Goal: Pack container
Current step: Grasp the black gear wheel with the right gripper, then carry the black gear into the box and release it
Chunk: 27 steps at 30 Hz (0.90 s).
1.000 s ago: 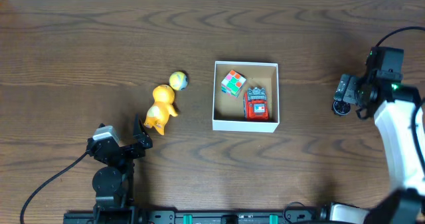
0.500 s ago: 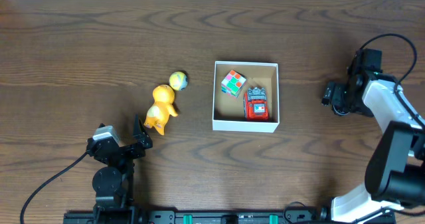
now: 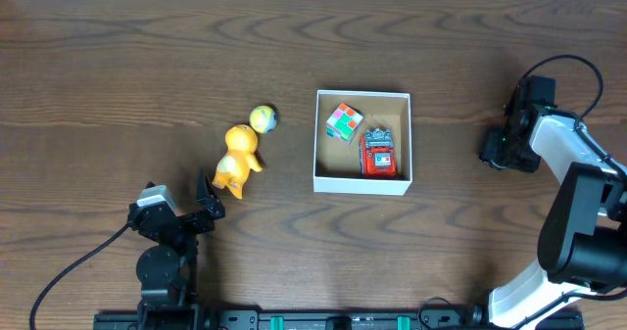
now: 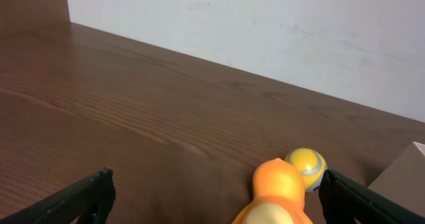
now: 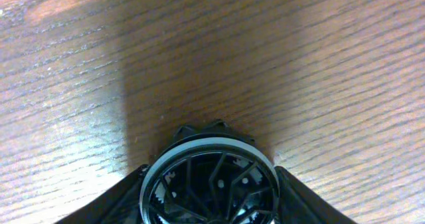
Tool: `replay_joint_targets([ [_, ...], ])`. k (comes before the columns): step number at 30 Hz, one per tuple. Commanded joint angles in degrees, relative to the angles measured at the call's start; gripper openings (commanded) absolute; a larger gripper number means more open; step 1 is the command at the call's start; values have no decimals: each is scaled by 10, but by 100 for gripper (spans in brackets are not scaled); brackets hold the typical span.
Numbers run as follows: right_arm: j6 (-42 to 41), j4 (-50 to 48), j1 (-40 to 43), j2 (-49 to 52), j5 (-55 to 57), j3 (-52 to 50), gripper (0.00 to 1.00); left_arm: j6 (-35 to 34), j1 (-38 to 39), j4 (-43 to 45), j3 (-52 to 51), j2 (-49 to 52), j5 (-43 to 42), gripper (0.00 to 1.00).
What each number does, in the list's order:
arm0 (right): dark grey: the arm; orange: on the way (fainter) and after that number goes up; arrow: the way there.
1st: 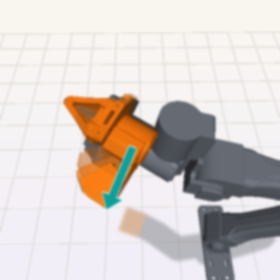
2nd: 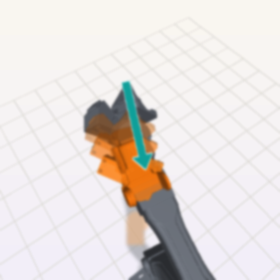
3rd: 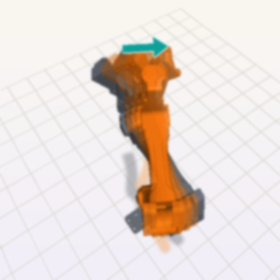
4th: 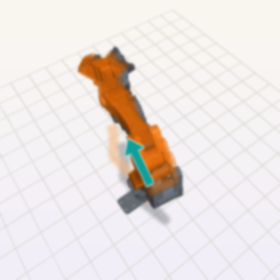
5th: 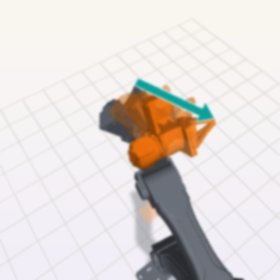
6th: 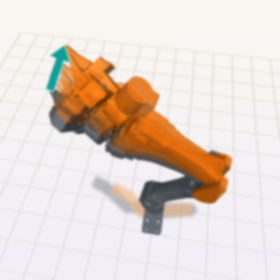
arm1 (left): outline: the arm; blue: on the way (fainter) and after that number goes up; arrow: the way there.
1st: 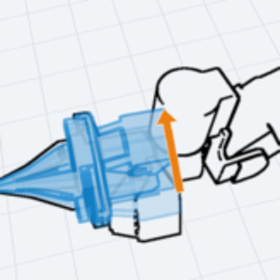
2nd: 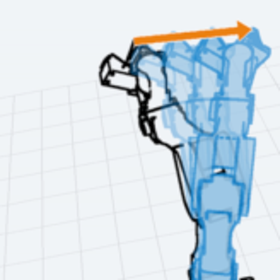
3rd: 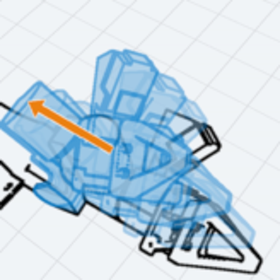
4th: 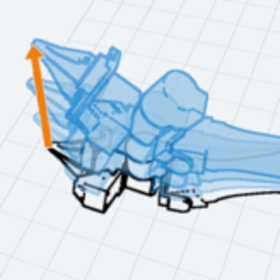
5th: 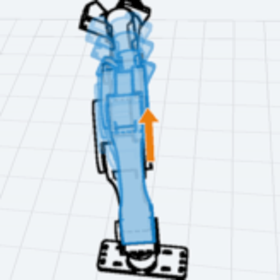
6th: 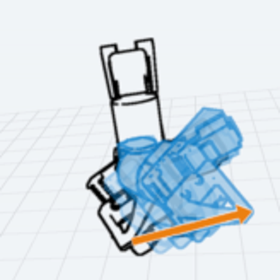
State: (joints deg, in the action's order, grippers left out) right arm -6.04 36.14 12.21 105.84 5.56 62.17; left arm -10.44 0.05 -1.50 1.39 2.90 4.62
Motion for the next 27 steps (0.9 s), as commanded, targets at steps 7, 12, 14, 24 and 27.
replay_joint_targets([
  [7,10,7,-3,-28,-19,9,42,8,-3,-22,-12,0,5,98],
  [12,10,36,-33,-99,-44,41,41,8,-3,-22,-12,0,5,98],
  [14,10,45,-55,-134,-51,54,42,8,-3,-22,-12,0,5,98],
  [24,62,35,-248,-256,-74,67,46,8,-3,-22,-12,0,5,98],
  [27,63,26,-291,-254,-70,66,48,8,-3,-22,-12,0,5,98],
])
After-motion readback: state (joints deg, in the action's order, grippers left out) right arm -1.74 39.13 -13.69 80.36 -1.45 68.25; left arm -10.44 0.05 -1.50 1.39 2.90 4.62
